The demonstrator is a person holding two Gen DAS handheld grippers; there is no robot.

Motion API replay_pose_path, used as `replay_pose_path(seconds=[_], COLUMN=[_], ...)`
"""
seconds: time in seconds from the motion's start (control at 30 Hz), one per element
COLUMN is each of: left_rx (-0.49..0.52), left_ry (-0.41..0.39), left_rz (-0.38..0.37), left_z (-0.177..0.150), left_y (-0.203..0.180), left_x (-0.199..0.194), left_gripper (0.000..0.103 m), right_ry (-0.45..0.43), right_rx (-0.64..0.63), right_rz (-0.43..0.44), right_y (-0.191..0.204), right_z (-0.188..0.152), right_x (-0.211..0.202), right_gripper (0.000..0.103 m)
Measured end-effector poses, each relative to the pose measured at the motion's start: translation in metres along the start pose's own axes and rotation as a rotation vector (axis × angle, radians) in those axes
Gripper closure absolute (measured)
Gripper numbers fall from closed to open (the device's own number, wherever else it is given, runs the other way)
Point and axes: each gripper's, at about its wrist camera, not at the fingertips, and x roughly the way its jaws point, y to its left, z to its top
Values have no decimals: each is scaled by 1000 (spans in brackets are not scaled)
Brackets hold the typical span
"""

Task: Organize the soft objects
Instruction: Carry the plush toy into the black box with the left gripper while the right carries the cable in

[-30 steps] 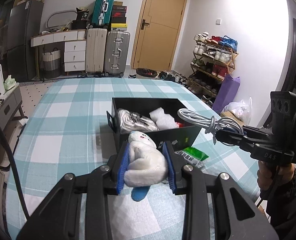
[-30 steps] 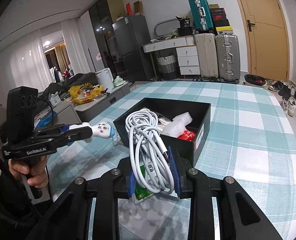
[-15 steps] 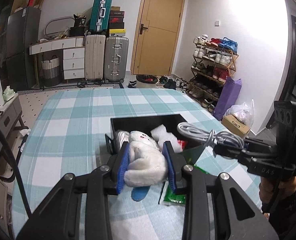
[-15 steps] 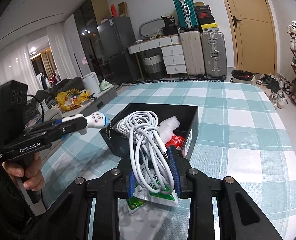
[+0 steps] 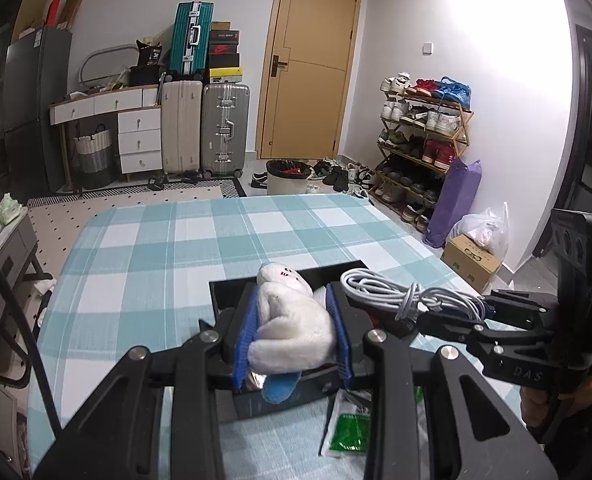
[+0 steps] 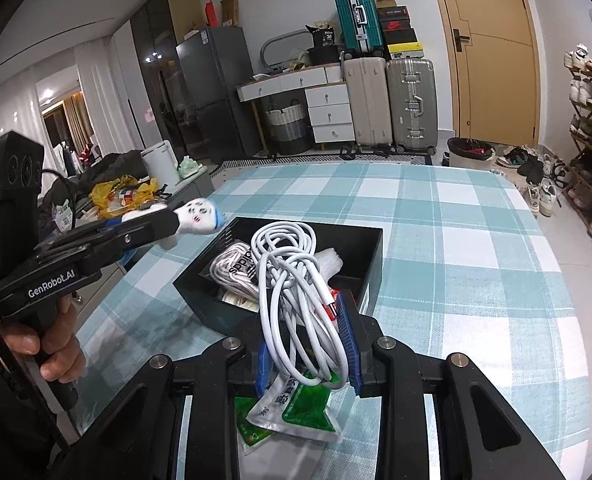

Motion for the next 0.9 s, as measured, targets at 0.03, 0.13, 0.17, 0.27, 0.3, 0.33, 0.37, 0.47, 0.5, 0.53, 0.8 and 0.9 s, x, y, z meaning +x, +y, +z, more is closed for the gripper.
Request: replay_pose_path(seconds=[0.03, 0.13, 0.17, 0.27, 0.3, 0.33, 0.37, 0.47, 0.5, 0.53, 0.8, 0.9], left_rx=[2, 3, 2, -4, -5, -5, -6, -9, -8, -6, 10, 18], left_ry=[-1, 4, 5, 15, 18, 23, 25, 37, 41, 45, 71, 82], left_rz=[1, 0, 1, 4, 7, 7, 6, 8, 9, 10, 13, 19], left_z=[1, 4, 4, 3, 3, 2, 1, -1, -2, -4, -12, -15], left_y=[0, 0, 1, 3, 3, 4, 4, 4, 4, 4, 2, 0], left_x=[2, 11, 15, 24, 27, 30, 32, 40, 43, 44, 61, 66], left_gripper=[71, 71, 71, 71, 71, 71, 71, 71, 71, 71, 71, 71], right_ry=[3, 15, 17, 31, 41, 47, 54, 76, 81, 86, 113, 125], right_rx=[-4, -14, -18, -29, -28, -31, -36, -44, -48, -53, -98, -115], right_rz=[-2, -9, -13, -32, -41, -48, -58, -68, -72, -78, -95, -99], right_y=[0, 2, 3, 4, 4, 5, 6, 6, 7, 7, 9, 8], right_z=[2, 6, 7, 11, 12, 13, 14, 16, 16, 17, 19, 20], right_x=[2, 7, 9, 17, 20, 23, 26, 36, 39, 42, 60, 65], right_gripper=[74, 74, 74, 74, 74, 74, 74, 74, 74, 74, 74, 74])
